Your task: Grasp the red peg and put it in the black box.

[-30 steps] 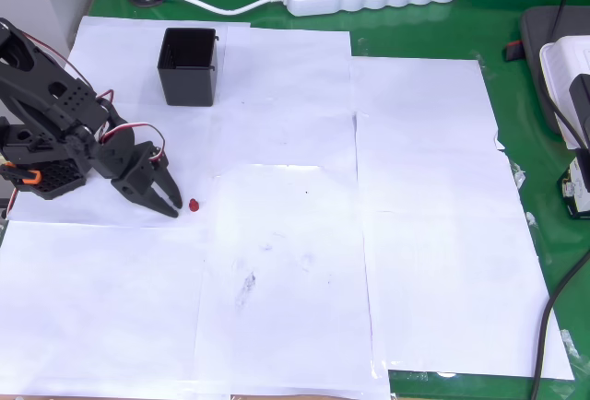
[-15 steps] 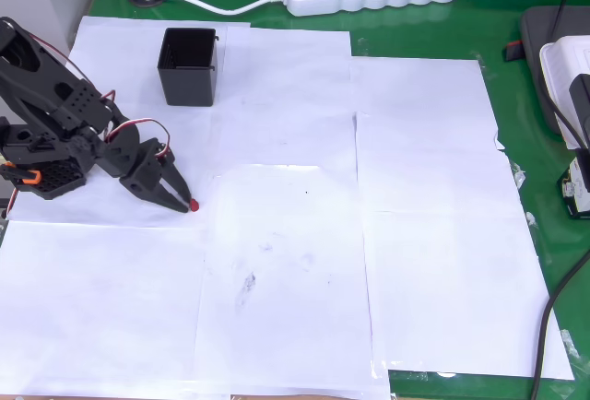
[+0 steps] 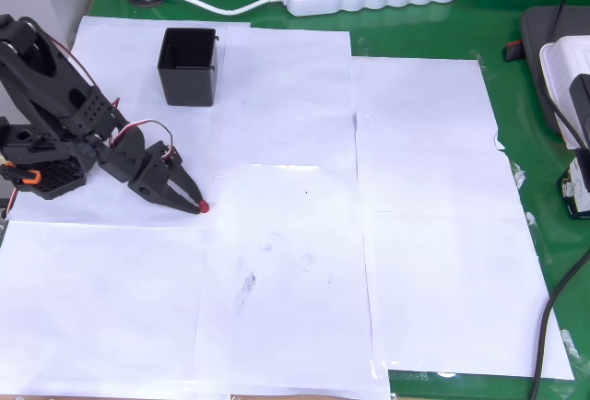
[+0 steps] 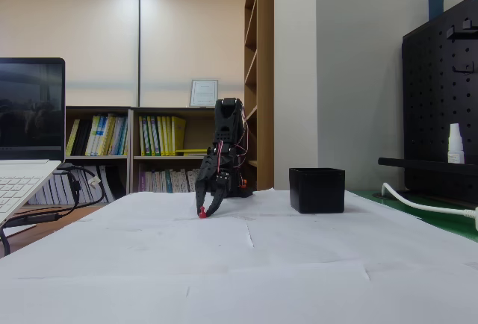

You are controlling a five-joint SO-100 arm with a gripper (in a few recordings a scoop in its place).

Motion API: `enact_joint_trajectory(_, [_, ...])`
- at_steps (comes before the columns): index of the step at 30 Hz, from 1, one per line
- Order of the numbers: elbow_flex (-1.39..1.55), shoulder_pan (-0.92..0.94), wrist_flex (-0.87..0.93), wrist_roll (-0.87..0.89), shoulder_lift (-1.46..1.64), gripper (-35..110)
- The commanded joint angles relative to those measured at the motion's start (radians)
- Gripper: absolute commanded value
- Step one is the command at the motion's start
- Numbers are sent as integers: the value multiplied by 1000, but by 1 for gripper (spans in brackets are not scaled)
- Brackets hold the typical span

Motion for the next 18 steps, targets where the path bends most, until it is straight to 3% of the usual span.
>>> enact_joint_trajectory(1, [17,17,-92,-9,91,0])
enact_joint_trajectory(18, [164,23,-367,-5,408,0])
